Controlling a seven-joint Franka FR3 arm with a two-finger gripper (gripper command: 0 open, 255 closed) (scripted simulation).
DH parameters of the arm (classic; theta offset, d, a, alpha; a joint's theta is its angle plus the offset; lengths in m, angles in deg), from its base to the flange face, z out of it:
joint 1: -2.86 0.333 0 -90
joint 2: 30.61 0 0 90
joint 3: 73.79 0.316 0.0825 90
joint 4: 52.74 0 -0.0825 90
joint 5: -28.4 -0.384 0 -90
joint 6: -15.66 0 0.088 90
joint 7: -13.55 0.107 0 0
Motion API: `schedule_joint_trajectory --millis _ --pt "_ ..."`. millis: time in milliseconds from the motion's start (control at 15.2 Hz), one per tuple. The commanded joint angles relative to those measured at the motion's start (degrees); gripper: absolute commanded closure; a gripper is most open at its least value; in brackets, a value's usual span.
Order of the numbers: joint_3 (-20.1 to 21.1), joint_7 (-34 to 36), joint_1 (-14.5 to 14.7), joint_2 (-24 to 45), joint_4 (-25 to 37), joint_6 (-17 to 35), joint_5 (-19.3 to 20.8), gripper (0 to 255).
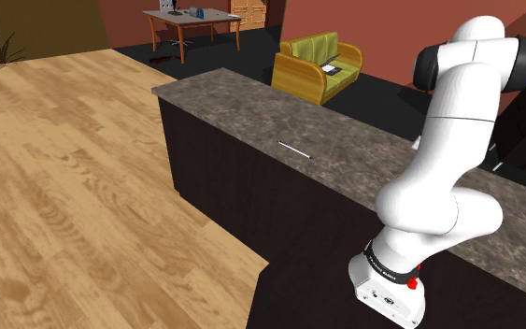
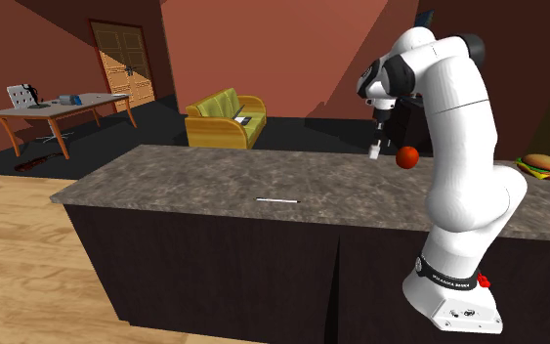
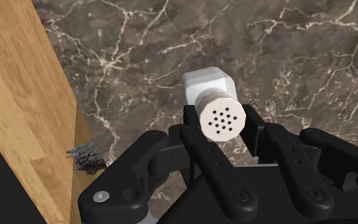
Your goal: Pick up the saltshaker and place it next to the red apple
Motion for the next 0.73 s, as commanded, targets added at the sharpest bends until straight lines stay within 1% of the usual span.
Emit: schedule_joint_trajectory --millis 0,198,660 --pt "0.32 -0.34 -0.14 0.61 -0.76 1.27 -0.52 255" --pt "0.94 -0.94 -0.45 1.8 -1.86 3.34 -1.47 255" --pt "0.94 -0.94 -0.45 1.79 -1.86 3.34 -1.47 255"
